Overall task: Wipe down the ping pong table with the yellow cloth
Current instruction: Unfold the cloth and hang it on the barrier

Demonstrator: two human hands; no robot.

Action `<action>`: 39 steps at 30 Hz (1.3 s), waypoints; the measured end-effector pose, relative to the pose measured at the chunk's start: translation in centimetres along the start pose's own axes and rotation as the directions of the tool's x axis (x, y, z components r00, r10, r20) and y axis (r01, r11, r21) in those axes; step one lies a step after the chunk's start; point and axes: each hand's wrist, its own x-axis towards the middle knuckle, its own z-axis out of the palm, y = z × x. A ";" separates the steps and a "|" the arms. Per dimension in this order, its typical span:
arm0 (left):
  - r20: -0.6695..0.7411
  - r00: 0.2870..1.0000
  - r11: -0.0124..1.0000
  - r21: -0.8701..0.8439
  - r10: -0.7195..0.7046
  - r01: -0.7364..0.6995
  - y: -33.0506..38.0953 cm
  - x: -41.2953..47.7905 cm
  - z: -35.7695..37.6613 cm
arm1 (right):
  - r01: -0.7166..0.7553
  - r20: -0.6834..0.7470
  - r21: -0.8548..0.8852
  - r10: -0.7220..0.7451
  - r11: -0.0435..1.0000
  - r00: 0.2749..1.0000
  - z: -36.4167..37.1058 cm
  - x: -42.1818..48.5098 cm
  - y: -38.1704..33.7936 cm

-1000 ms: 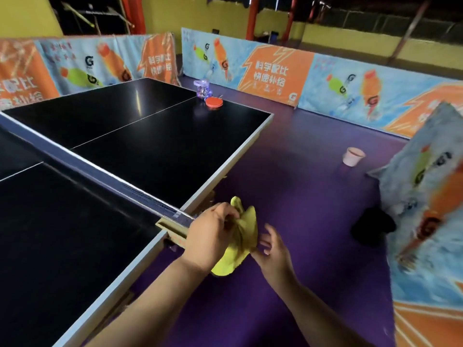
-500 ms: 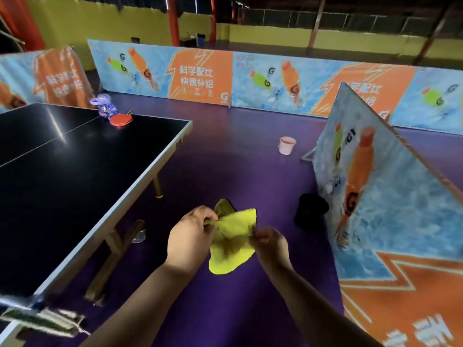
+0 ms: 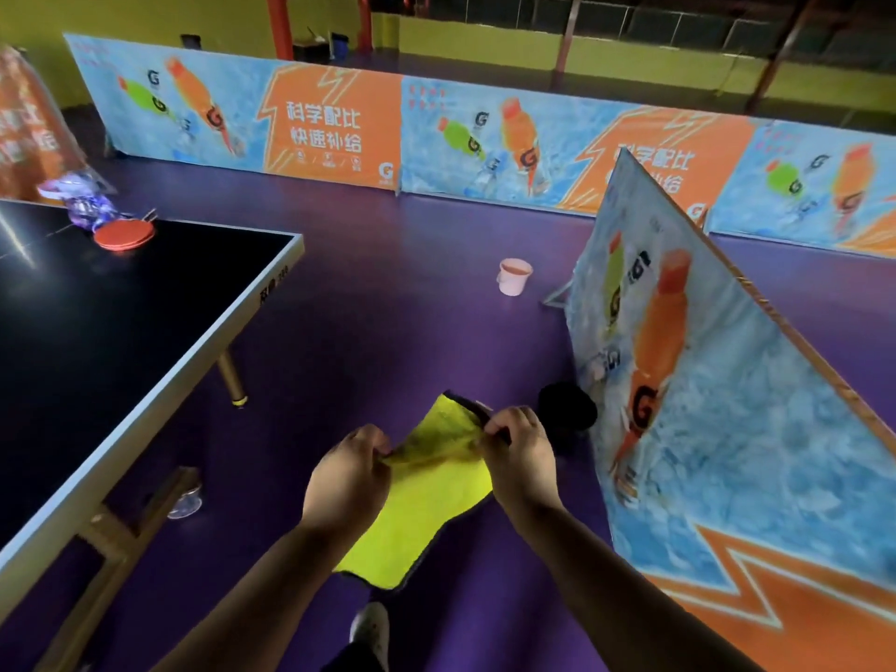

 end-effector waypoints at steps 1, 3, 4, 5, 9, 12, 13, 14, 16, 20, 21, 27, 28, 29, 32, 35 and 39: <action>0.041 0.999 1.000 0.000 -0.016 0.016 0.0 1.9 0.7 | 0.050 -0.014 -0.030 -0.050 0.998 0.999 0.5 1.8 0.2; 0.084 0.996 1.000 -0.014 -0.015 0.016 0.2 5.8 1.5 | 0.151 -0.035 -0.079 -0.154 0.985 0.987 1.5 5.6 0.8; 0.104 0.995 0.999 -0.043 0.013 -0.008 0.2 8.1 1.8 | 0.183 -0.037 -0.099 -0.187 0.978 0.982 2.0 7.7 1.0; 0.112 0.991 0.995 -0.083 0.068 -0.059 0.3 10.5 2.2 | 0.215 -0.030 -0.123 -0.220 0.969 0.975 2.5 9.7 1.2; 0.083 0.917 0.915 -0.147 0.390 -0.376 2.0 20.9 3.6 | 0.340 0.060 -0.236 -0.336 0.910 0.940 4.4 17.9 1.5; 0.081 0.830 0.829 -0.155 0.552 -0.537 4.8 27.8 5.1 | 0.392 0.060 -0.329 -0.395 0.859 0.917 5.4 23.2 2.2; 0.088 0.807 0.808 -0.152 0.584 -0.569 5.6 29.7 5.9 | 0.385 0.055 -0.325 -0.389 0.864 0.920 5.6 24.8 2.7; 0.107 0.785 0.792 -0.134 0.610 -0.596 6.2 31.5 6.7 | 0.371 0.055 -0.313 -0.374 0.874 0.926 5.6 26.4 3.2; 0.133 0.757 0.767 -0.057 0.640 -0.639 7.2 34.7 8.3 | 0.369 0.049 -0.328 -0.374 0.870 0.926 5.5 29.4 4.6; 0.128 0.793 0.778 0.155 0.596 -0.609 8.3 41.2 11.7 | 0.340 0.025 -0.323 -0.351 0.883 0.936 5.0 36.6 8.3; 0.139 0.811 0.790 0.184 0.568 -0.585 8.4 42.9 12.7 | 0.333 0.025 -0.318 -0.344 0.888 0.939 5.0 38.6 9.4; 0.238 0.872 0.828 0.283 0.427 -0.483 11.1 53.6 18.4 | 0.307 0.055 -0.294 -0.305 0.905 0.951 5.7 50.6 17.6; 0.245 0.873 0.831 0.281 0.422 -0.480 11.7 55.2 19.3 | 0.293 0.060 -0.289 -0.288 0.911 0.956 5.4 52.6 18.8; 0.234 0.881 0.842 0.271 0.412 -0.466 12.4 56.8 20.2 | 0.280 0.064 -0.284 -0.273 0.917 0.960 5.0 54.7 19.9; 0.183 0.912 0.871 0.276 0.368 -0.407 15.0 61.4 22.4 | 0.308 0.105 -0.301 -0.290 0.902 0.951 3.7 61.0 22.5; 0.175 0.938 0.921 0.207 0.298 -0.331 16.8 65.5 24.8 | 0.369 0.148 -0.261 -0.341 0.892 0.928 3.4 67.2 24.5; 0.158 0.971 0.948 0.233 0.182 -0.215 18.2 71.0 26.5 | 0.446 0.238 -0.205 -0.398 0.871 0.886 4.7 73.4 27.1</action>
